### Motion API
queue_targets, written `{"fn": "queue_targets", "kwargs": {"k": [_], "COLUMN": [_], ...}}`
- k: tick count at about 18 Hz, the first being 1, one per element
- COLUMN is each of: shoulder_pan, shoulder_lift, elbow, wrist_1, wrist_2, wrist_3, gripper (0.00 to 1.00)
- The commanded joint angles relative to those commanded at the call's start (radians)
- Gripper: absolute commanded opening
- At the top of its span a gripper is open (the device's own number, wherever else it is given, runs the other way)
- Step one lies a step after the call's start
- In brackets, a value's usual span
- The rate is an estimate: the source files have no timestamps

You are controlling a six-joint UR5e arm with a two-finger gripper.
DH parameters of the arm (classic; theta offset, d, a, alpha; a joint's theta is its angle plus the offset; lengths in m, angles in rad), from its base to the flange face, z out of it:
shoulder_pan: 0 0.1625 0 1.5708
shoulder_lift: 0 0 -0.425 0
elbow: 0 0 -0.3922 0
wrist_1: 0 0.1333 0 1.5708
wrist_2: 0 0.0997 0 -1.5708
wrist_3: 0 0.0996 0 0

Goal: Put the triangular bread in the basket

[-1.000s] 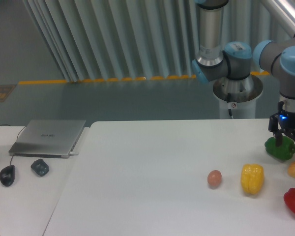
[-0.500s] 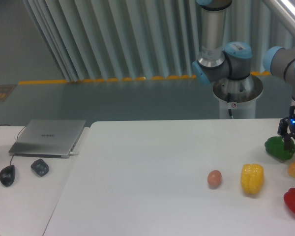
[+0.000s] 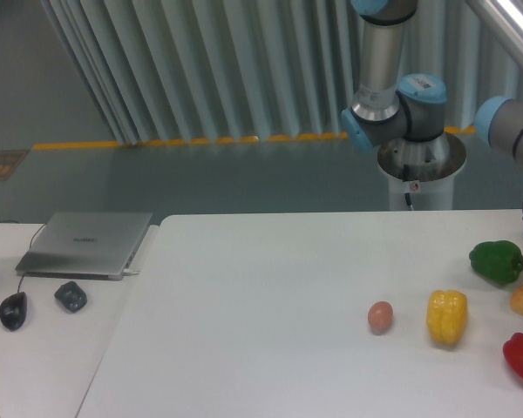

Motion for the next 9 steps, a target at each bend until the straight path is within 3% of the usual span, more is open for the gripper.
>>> {"fn": "queue_targets", "kwargs": {"k": [9], "shoulder_pan": [0.029], "shoulder_lift": [-0.038], "elbow": [-0.021], "wrist_1": [0.0], "wrist_2": [0.002], "wrist_3": [0.092], "gripper": [1.0]}}
